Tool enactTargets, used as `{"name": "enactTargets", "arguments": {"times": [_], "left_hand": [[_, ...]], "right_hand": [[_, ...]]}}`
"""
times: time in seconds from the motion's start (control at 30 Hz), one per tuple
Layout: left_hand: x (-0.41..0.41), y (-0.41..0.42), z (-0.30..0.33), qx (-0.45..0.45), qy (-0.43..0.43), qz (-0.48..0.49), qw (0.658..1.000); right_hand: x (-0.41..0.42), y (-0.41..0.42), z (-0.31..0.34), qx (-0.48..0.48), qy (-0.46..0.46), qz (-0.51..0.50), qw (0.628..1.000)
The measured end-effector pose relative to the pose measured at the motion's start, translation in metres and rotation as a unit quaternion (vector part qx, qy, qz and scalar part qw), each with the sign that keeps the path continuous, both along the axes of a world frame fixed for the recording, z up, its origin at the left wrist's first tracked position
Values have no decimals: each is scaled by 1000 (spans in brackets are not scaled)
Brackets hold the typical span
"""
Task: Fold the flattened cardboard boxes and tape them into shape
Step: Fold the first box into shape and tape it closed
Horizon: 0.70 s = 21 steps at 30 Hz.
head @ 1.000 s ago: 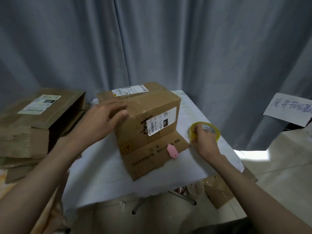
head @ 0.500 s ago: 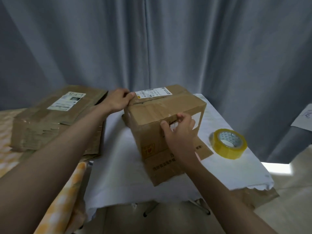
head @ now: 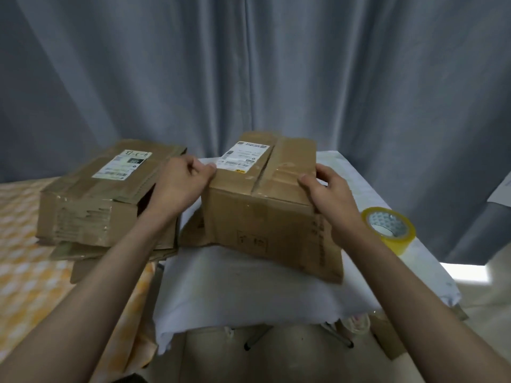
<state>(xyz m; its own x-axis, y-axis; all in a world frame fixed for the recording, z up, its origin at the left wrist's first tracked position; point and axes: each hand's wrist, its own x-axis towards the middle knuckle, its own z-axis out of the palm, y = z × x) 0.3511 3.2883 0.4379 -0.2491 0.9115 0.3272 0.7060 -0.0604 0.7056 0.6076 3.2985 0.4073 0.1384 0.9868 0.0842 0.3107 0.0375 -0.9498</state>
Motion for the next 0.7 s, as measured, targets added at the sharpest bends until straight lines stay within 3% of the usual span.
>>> {"name": "enactTargets", "arguments": {"times": [0.17,0.3,0.47,0.7], "left_hand": [[6,-26,-29,-28,-103,5,994],[6,-36,-36,47,-159,-13,986],[5,-39,-32,81,-144,-112,980],[-4,-42,-46,85,-122,-171,974]], "right_hand": [[17,-5,-2,-49,155,92,982],[27,-22,-11,27,55,38,997],[32,-35,-11,71,75,96,990],[42,-36,-29,138,9,123,983]]}}
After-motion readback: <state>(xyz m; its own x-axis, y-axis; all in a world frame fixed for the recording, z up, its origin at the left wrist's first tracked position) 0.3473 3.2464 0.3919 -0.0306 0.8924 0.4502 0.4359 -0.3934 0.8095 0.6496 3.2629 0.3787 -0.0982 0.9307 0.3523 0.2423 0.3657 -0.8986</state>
